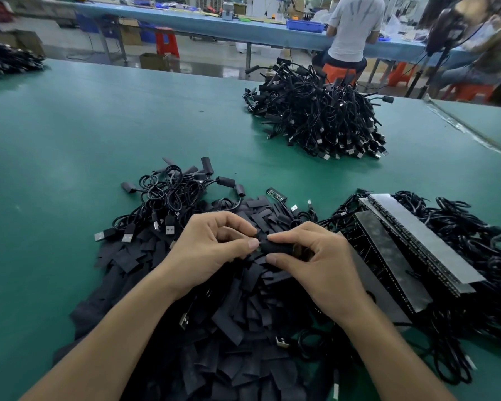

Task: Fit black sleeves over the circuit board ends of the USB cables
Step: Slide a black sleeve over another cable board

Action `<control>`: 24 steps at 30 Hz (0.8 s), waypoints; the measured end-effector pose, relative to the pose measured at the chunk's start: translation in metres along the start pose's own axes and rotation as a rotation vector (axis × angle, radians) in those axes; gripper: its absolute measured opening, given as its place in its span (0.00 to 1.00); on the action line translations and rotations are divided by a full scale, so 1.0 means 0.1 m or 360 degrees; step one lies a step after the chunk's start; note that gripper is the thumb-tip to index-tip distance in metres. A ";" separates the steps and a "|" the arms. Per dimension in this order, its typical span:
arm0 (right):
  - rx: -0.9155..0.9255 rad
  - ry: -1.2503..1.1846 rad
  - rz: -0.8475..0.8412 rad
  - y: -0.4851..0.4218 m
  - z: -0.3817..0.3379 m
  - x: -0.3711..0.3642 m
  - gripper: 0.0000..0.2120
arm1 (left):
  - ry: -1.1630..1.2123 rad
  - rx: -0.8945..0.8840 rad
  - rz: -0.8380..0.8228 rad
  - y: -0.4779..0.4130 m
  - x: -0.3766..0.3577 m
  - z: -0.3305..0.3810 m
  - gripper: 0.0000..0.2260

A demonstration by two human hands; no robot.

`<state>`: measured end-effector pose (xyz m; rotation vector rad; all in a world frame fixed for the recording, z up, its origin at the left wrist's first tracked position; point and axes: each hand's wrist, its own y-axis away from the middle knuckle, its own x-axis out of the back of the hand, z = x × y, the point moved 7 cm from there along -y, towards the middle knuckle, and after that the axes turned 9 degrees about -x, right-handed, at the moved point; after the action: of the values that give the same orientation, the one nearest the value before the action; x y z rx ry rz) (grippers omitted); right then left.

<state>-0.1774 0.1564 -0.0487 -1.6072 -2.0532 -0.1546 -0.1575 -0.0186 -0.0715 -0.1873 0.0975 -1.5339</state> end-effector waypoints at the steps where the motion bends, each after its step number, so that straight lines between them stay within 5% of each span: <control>1: 0.0030 0.0019 0.0020 0.01 -0.01 0.01 0.14 | 0.0008 0.0009 0.0000 0.00 0.00 0.00 0.05; 24: 0.0205 0.0189 0.0074 0.04 -0.04 -0.01 0.12 | 0.0030 0.0035 -0.0061 0.00 -0.02 -0.06 0.07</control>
<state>-0.1726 0.1548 -0.0470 -1.5285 -1.8953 -0.0965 -0.1590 -0.0173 -0.0771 -0.1577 0.0923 -1.5747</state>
